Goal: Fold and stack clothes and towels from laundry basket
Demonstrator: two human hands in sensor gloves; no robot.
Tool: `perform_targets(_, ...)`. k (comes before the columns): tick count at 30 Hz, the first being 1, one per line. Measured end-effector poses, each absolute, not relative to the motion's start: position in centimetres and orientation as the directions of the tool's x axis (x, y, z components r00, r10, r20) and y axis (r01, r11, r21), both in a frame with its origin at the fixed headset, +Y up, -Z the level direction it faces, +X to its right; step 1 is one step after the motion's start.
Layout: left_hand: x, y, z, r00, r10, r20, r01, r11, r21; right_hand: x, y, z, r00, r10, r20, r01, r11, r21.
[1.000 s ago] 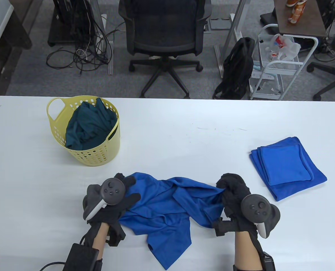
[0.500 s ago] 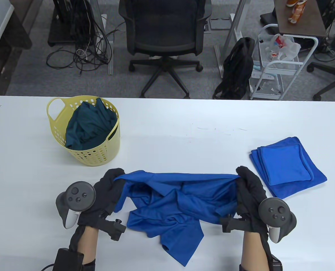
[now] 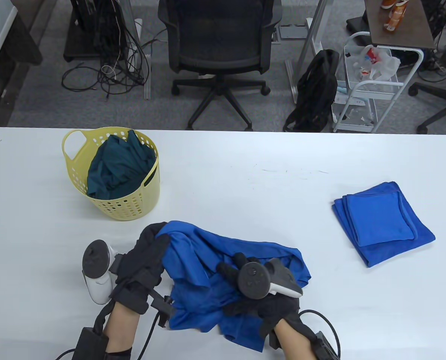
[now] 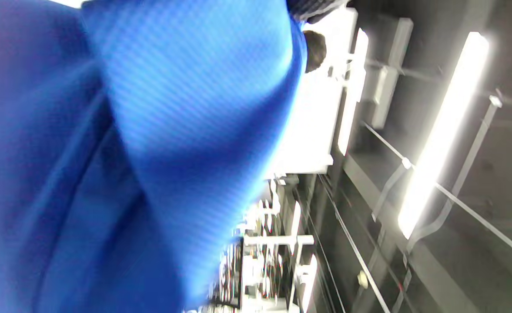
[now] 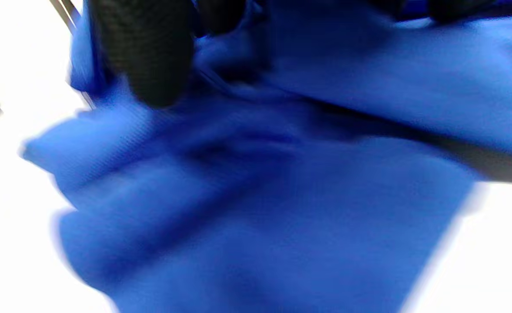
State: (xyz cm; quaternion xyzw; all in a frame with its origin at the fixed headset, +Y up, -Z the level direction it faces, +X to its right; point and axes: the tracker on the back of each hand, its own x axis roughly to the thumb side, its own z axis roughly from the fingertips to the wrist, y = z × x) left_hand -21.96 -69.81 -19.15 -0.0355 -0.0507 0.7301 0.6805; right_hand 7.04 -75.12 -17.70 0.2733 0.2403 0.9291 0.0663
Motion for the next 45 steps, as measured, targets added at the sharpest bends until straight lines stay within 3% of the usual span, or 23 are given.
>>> perform_targets(2, -22.8, -70.5, -19.2, -0.152, 0.988, -0.032, -0.984, -0.154, -0.086, 8.0, -74.5, -18.0, -0.856, 0.170, 0.488, -0.008, -0.949, 0.316)
perform_targets(5, -23.4, -70.2, -19.0, -0.218, 0.976, -0.024, -0.973, -0.219, -0.079, 11.4, -71.9, -18.4, -0.922, 0.296, 0.250, -0.274, -0.954, 0.119)
perform_targets(7, -23.5, -69.6, -18.8, -0.234, 0.972, 0.002, -0.967, -0.232, -0.101, 13.3, -70.8, -18.6, -0.997, 0.055, 0.048, -0.056, -0.998, -0.021)
perform_targets(8, -23.4, -69.3, -18.6, -0.232, 0.973, 0.012, -0.966, -0.229, -0.119, 13.9, -70.5, -18.9, -0.977, -0.203, -0.066, 0.201, -0.979, 0.029)
perform_targets(9, -23.2, -69.1, -18.6, -0.231, 0.973, 0.010, -0.965, -0.228, -0.130, 14.0, -70.3, -18.9, -0.940, -0.324, -0.105, 0.314, -0.944, 0.105)
perform_targets(10, -22.7, -69.0, -18.5, -0.231, 0.973, 0.000, -0.962, -0.228, -0.151, 13.9, -70.0, -18.4, -0.946, -0.318, -0.055, 0.314, -0.947, 0.071)
perform_targets(12, -21.6, -69.2, -18.6, -0.251, 0.967, -0.041, -0.945, -0.254, -0.204, 12.7, -69.8, -17.6, -0.924, -0.061, 0.378, -0.014, -0.981, -0.194)
perform_targets(14, -20.8, -69.5, -18.8, -0.279, 0.956, -0.092, -0.918, -0.294, -0.265, 10.3, -69.8, -16.8, -0.752, 0.092, 0.653, -0.279, -0.941, -0.189)
perform_targets(15, -20.5, -69.9, -18.9, -0.291, 0.949, -0.121, -0.906, -0.314, -0.284, 9.1, -69.8, -16.1, -0.693, 0.100, 0.714, -0.281, -0.950, -0.139)
perform_targets(17, -20.6, -70.5, -19.2, -0.279, 0.948, -0.154, -0.905, -0.313, -0.287, 7.4, -69.4, -14.9, -0.614, -0.002, 0.789, -0.247, -0.949, -0.195)
perform_targets(18, -20.8, -70.8, -19.4, -0.269, 0.950, -0.160, -0.913, -0.304, -0.272, 6.9, -69.4, -14.6, -0.557, 0.028, 0.830, -0.247, -0.960, -0.134)
perform_targets(20, -21.1, -71.1, -19.6, -0.263, 0.949, -0.174, -0.919, -0.301, -0.256, 5.8, -69.8, -14.2, -0.558, 0.084, 0.826, -0.196, -0.980, -0.033)
perform_targets(23, -20.2, -71.2, -19.6, -0.253, 0.947, -0.197, -0.897, -0.306, -0.319, 4.1, -71.0, -13.8, -0.621, -0.191, 0.760, 0.146, -0.981, -0.128)
perform_targets(26, -18.8, -71.3, -19.4, -0.214, 0.956, -0.200, -0.894, -0.274, -0.355, 3.0, -71.2, -13.1, -0.568, -0.211, 0.795, 0.091, -0.977, -0.194)
perform_targets(27, -18.3, -71.4, -19.4, -0.207, 0.958, -0.201, -0.887, -0.270, -0.373, 2.9, -71.2, -12.9, -0.616, -0.237, 0.751, 0.102, -0.970, -0.223)
perform_targets(29, -17.9, -71.2, -19.4, -0.233, 0.959, -0.159, -0.853, -0.281, -0.440, 3.6, -70.9, -13.1, -0.649, -0.433, 0.625, 0.114, -0.868, -0.483)
perform_targets(31, -18.0, -70.7, -19.4, -0.268, 0.956, -0.122, -0.796, -0.291, -0.530, 5.4, -70.2, -13.5, -0.731, -0.488, 0.476, 0.140, -0.791, -0.596)
perform_targets(33, -18.6, -70.2, -19.4, -0.238, 0.967, -0.086, -0.782, -0.244, -0.574, 7.6, -69.6, -14.3, -0.833, -0.401, 0.381, 0.109, -0.794, -0.598)
perform_targets(35, -19.6, -70.2, -19.5, -0.075, 0.996, -0.041, -0.851, -0.085, -0.519, 9.4, -69.3, -15.2, -0.887, -0.302, 0.348, 0.067, -0.832, -0.551)
perform_targets(38, -20.6, -71.5, -19.9, 0.390, 0.918, -0.075, -0.887, 0.352, -0.300, 11.8, -69.6, -16.8, -0.968, -0.078, 0.237, -0.023, -0.917, -0.397)
perform_targets(40, -19.3, -72.7, -20.2, 0.682, 0.731, -0.026, -0.664, 0.604, -0.442, 13.2, -69.8, -17.3, -0.979, 0.069, 0.192, -0.132, -0.932, -0.338)
perform_targets(42, -15.8, -74.2, -19.7, 0.839, 0.539, 0.078, -0.317, 0.600, -0.735, 13.7, -69.7, -17.5, -0.937, 0.227, 0.267, -0.309, -0.894, -0.325)
perform_targets(45, -11.7, -75.9, -18.7, 0.898, 0.404, 0.172, -0.166, 0.675, -0.719, 14.5, -68.7, -17.4, -0.790, 0.477, 0.385, -0.593, -0.754, -0.282)
